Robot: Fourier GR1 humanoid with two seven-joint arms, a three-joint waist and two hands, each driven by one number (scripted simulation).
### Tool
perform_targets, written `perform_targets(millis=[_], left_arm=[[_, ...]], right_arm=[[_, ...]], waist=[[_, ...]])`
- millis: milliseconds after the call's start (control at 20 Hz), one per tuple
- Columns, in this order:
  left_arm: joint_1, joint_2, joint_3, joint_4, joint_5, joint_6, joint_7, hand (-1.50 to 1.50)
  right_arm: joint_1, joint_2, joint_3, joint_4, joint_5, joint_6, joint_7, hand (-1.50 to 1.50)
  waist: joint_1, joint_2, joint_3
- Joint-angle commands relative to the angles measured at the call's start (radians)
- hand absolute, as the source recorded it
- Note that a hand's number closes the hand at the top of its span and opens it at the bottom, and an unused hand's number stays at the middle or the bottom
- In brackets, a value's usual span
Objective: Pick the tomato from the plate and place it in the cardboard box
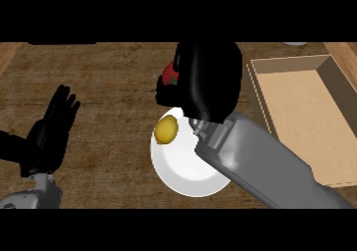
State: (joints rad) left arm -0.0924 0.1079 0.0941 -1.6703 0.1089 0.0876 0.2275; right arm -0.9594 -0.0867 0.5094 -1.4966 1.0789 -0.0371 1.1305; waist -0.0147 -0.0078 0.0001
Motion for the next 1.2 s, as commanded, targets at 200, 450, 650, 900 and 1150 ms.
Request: perform_targets(millis=[200,450,650,900,1150], left_arm=[[-0.023,0.008,0.018,0.029,0.008,-0.011,-0.028,0.0],[0.026,-0.011,-0.022,-0.059,-0.006,0.001,0.019,0.0],[-0.013,-0.025,-0.034,-0.006,-0.024,0.009,0.003,0.0],[-0.039,0.036,0.037,-0.023,0.038,-0.032,0.044,0.0],[-0.008,-0.011,-0.005,0.004,0.018,-0.026,-0.005,0.0]], right_arm=[[0.089,-0.045,-0.163,-0.028,0.047,0.044,0.065,1.5],[0.208,-0.182,-0.21,-0.041,0.095,0.073,-0.046,1.5],[0.257,-0.228,-0.288,0.038,0.083,0.014,-0.173,1.5],[0.301,-0.29,-0.376,0.16,0.045,-0.05,-0.326,1.5],[0.315,-0.37,-0.386,0.307,-0.037,0.216,-0.365,1.5]], waist=[[0.012,0.007,-0.001],[0.014,0.005,0.0],[0.015,0.009,0.0],[0.02,0.01,0.0],[0.024,0.014,-0.001]])
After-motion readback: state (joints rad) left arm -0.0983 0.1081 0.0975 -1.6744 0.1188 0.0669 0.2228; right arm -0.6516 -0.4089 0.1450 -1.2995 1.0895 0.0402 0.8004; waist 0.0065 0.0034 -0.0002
